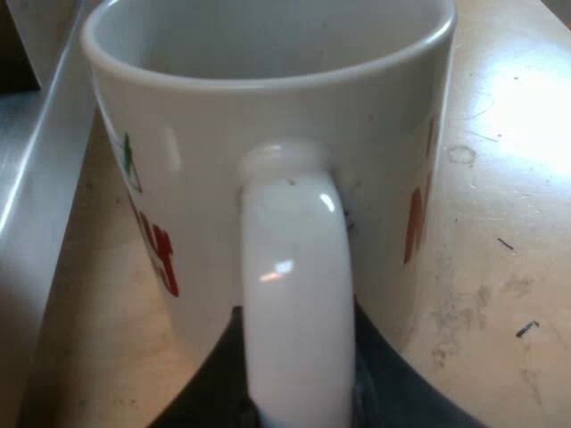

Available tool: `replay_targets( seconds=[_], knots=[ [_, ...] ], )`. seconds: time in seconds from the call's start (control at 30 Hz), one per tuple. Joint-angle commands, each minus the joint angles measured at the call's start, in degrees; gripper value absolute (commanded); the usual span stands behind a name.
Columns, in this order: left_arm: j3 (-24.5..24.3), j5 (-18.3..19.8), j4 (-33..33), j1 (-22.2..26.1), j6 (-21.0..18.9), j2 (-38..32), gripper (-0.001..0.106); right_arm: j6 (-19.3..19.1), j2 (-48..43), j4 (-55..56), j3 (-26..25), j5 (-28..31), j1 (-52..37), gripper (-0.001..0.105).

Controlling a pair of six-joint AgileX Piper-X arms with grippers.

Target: Remove mug from coffee machine

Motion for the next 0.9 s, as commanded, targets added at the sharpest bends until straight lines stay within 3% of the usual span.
replay_targets(
  seconds=[0.03, 0.1, 0.57, 0.63, 0.7, 0.8, 0.9],
  knots=[
    [-0.06, -0.10, -0.21, -0.30, -0.29, -0.02, 0.072, -0.93, 0.19, 3.33, 0.41, -2.05, -0.25, 0.025],
    [-0.06, -0.10, -0.21, -0.30, -0.29, -0.02, 0.072, -0.93, 0.21, 3.40, 0.41, -2.05, -0.25, 0.030],
    [-0.06, -0.10, -0.21, -0.30, -0.29, -0.02, 0.072, -0.82, -4.07, 12.58, 0.41, -5.55, -0.25, 0.030],
    [-0.06, -0.10, -0.21, -0.30, -0.29, -0.02, 0.072, -0.66, -5.12, 13.49, 0.41, -6.02, -0.25, 0.033],
    [-0.06, -0.10, -0.21, -0.30, -0.29, -0.02, 0.072, -0.65, -6.89, 14.64, 0.41, -6.29, -0.25, 0.050],
    [-0.06, -0.10, -0.21, -0.30, -0.29, -0.02, 0.072, -0.65, -8.94, 16.91, 0.41, -6.54, -0.25, 0.066],
    [-0.06, -0.10, -0.21, -0.30, -0.29, -0.02, 0.072, -0.65, -11.94, 22.74, 0.41, -8.29, -0.25, 0.069]
  ],
)
